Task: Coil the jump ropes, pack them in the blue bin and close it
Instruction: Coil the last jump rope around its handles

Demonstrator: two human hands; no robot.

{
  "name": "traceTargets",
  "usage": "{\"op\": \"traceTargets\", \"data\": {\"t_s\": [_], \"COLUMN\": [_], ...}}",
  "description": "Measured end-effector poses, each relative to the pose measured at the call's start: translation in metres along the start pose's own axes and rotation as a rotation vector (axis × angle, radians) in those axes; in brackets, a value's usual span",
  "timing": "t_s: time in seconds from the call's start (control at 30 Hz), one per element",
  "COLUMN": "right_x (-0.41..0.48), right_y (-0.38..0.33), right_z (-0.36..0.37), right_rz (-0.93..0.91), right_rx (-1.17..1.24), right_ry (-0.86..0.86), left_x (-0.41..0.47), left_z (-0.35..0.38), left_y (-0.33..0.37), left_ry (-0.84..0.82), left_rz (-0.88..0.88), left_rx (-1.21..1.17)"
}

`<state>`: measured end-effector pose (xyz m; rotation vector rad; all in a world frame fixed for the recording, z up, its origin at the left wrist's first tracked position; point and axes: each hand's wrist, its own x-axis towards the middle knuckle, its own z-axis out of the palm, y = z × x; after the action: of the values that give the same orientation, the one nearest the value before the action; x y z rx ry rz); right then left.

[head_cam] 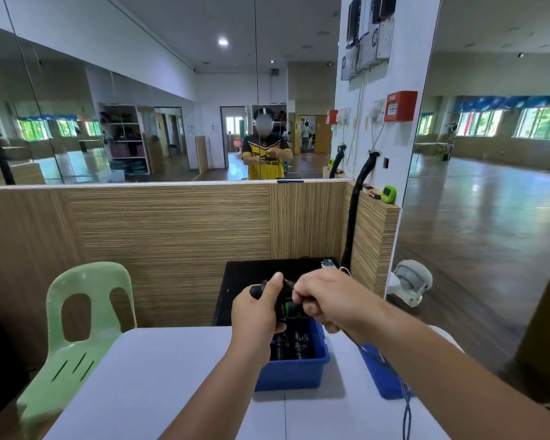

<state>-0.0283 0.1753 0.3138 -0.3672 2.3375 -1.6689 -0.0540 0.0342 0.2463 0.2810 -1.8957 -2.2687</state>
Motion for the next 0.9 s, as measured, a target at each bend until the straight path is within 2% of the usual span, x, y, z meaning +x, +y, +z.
{"op": "traceTargets", "data": {"t_s": [0.2, 0.3, 0.47, 0.57, 0.7, 0.8, 0.83, 0.9], "right_x": [-0.017, -0.022, -0.013, 0.0, 0.021, 0.041, 0.047, 0.054], "right_y": [0.048, 0.076, 0.099, 0.099, 0.09, 0.074, 0.064, 0.038], "right_z": [0.036, 0.049, 0.045, 0.027, -0.007, -0.038, -0.047, -0.057], "right_rz": [-0.07, -0.093, -0.029, -0.034, 0.071, 0.22, 0.231, 0.202], "right_rx": [0.107, 0.05, 0.031, -0.051, -0.271, -0.105, -0.069, -0.152], "right_ry": [0.032, 0.028, -0.014, -0.002, -0.017, 0.066, 0.018, -0.129], "left_x": [0.001, -0.002, -0.007, -0.011, -0.012, -0.014, -0.015, -0.015], "left_z": [0.007, 0.008, 0.009, 0.01, 0.008, 0.005, 0.004, 0.001], "left_y": [0.003, 0.013, 0.02, 0.019, 0.02, 0.02, 0.019, 0.018], "left_ry": [0.074, 0.079, 0.047, 0.028, -0.028, -0.071, -0.087, -0.12], "left_rz": [-0.002, -0.018, -0.039, -0.054, -0.058, -0.06, -0.057, -0.035], "left_rx": [-0.088, -0.121, -0.148, -0.148, -0.12, -0.082, -0.068, -0.035]}}
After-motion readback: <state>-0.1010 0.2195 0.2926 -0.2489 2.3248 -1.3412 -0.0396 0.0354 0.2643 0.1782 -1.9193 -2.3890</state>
